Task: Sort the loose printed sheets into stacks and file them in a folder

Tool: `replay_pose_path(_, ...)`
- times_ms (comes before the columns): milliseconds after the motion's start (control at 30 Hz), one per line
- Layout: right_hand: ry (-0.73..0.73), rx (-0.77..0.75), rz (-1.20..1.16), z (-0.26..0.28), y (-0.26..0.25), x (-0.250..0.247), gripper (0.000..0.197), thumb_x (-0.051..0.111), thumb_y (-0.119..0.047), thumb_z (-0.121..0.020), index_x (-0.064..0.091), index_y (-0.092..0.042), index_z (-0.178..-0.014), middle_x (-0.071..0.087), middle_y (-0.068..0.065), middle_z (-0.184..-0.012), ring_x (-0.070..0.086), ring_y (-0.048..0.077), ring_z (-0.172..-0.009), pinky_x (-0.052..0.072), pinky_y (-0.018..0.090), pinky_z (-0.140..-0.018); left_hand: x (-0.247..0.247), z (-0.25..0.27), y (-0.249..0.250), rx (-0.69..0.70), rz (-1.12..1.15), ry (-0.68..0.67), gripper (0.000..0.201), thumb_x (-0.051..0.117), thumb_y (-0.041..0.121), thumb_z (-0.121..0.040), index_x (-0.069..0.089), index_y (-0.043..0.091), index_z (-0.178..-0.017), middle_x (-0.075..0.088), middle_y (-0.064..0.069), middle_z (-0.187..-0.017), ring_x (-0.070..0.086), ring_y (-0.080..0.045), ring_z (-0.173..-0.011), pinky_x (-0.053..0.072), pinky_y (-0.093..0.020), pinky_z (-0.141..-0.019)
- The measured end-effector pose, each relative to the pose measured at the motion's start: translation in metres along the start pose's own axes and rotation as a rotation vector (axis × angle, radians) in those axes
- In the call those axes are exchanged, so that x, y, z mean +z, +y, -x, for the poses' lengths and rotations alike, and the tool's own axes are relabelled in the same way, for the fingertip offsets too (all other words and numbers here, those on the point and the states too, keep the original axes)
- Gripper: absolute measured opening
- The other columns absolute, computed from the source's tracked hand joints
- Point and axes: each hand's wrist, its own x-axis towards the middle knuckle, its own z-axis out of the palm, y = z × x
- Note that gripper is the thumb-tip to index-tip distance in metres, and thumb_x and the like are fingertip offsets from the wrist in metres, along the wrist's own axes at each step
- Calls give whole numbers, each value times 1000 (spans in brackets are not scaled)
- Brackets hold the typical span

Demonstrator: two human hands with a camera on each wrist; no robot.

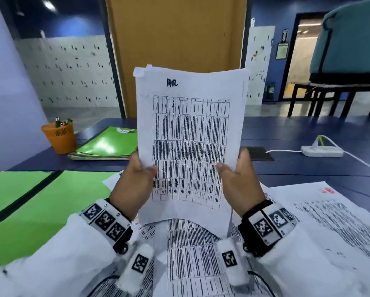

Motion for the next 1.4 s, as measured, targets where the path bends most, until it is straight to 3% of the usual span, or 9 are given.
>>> replay_pose_path(133,-56,52,0,-2,5,-6,36,61,-7,-91,44,-27,-116,66,-16,-100,64,6,-90,46,19,-69,7,3,0,-29,-2,-62,24,60,10,-95,53,20,-115,71,-10,-113,66,-25,-98,54,-48,-88)
replay_pose_path(300,-23,97,-132,-6,-11,-22,45,64,6,-83,54,-35,-98,73,-5,-97,71,18,-91,58,43,-85,5,-2,26,141,-177,45,16,60,8,-91,64,18,-103,76,-2,-95,70,-16,-81,55,-24,-64)
replay_pose_path(467,128,-31,-186,-14,-34,-83,44,67,6,-85,52,-17,-120,69,-2,-98,67,12,-79,54,13,-64,-14,-14,53,116,-2,-25,16,69,30,-92,63,20,-103,64,-6,-84,59,-23,-77,53,-42,-76)
replay_pose_path(700,182,112,-359,-29,21,-162,36,66,6,-81,61,-25,-99,73,-12,-71,71,11,-70,51,53,-97,-29,-17,18,-295,-1090,-497,64,63,64,-90,66,1,-84,72,-11,-76,73,-31,-71,54,-27,-56)
replay_pose_path(900,340,117,-381,-41,65,-183,63,78,0,-74,53,-18,-129,75,-2,-97,73,18,-88,58,45,-84,18,19,2,-133,-1727,-661,82,41,95,-75,54,17,-54,47,8,-41,46,-9,-47,47,-29,-66)
replay_pose_path(1100,370,142,-393,-42,70,-175,47,64,11,-83,53,-32,-100,70,-10,-92,67,16,-89,56,36,-86,29,11,-8,-309,-1504,-628,68,65,82,-74,61,18,-53,61,7,-51,51,-5,-41,48,-21,-60)
replay_pose_path(1233,365,146,-456,-41,65,-178,46,58,16,-87,46,-19,-114,64,-6,-94,65,-3,-73,51,7,-55,29,8,-15,-337,-1335,-505,51,85,61,-67,66,15,-73,70,1,-66,57,-9,-50,54,-25,-64)
replay_pose_path(1300,372,165,-454,-41,66,-178,50,59,15,-86,48,-17,-122,66,-4,-96,67,3,-84,55,15,-63,29,8,-14,-352,-1303,-457,56,90,61,-61,70,14,-86,74,1,-71,61,-8,-51,55,-21,-57)
replay_pose_path(1400,393,188,-510,-43,68,-177,55,60,14,-85,50,-14,-131,70,2,-105,68,22,-99,58,31,-80,28,5,-6,-389,-1329,-504,52,87,65,-64,66,18,-65,60,6,-49,49,-5,-34,40,-15,-44)
